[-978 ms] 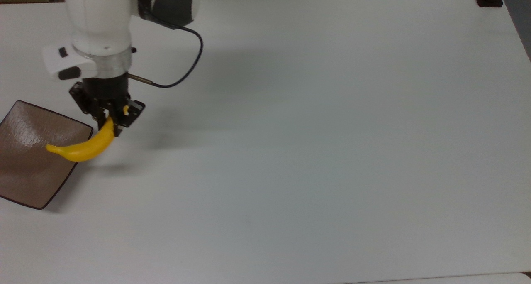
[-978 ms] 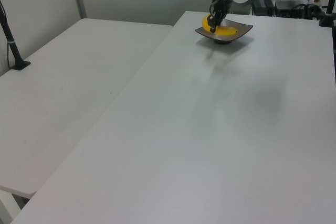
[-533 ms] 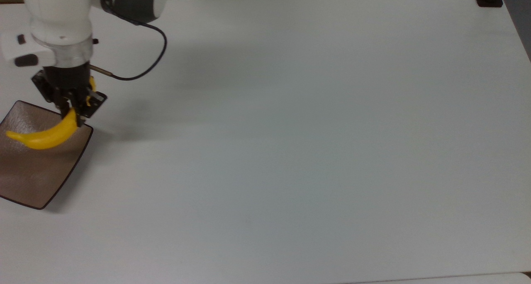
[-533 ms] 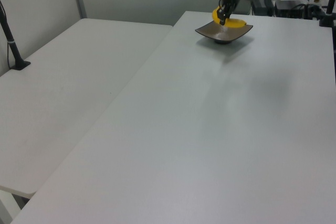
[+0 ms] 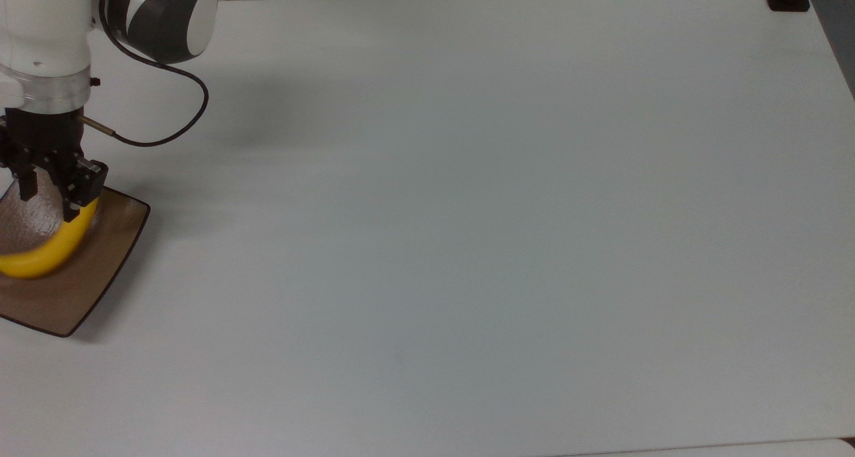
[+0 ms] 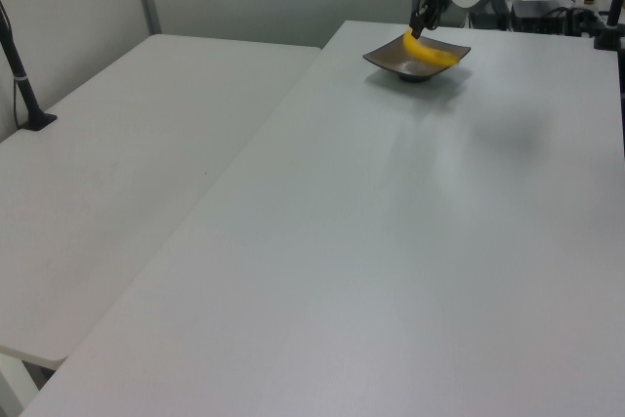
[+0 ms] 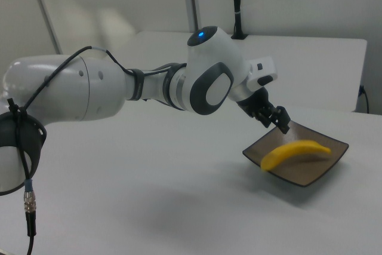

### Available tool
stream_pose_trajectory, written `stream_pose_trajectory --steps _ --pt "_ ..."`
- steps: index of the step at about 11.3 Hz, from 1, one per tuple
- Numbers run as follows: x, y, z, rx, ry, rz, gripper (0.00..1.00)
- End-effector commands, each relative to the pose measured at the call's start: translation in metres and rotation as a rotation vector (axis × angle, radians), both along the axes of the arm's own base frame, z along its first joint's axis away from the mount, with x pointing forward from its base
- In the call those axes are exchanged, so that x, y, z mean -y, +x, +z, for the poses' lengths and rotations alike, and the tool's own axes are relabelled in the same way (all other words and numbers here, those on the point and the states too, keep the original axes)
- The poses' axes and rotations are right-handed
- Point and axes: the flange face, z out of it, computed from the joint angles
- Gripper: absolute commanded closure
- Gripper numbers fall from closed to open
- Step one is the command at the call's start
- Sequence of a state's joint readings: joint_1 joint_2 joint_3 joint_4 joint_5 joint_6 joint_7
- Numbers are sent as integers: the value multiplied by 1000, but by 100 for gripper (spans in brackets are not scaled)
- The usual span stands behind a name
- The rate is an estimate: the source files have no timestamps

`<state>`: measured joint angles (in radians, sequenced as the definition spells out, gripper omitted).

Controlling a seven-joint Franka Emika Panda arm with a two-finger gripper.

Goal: Bananas placed on a ceramic plate

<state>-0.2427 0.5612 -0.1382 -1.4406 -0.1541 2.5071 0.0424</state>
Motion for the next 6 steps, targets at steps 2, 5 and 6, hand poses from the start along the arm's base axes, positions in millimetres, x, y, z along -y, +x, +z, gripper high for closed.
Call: stream_pose_trajectory --steps 2,5,6 --pt "-13 4 14 50 47 -64 0" --pt "-26 -7 29 -98 96 -90 0" --pt "-39 -9 41 -157 112 -87 0"
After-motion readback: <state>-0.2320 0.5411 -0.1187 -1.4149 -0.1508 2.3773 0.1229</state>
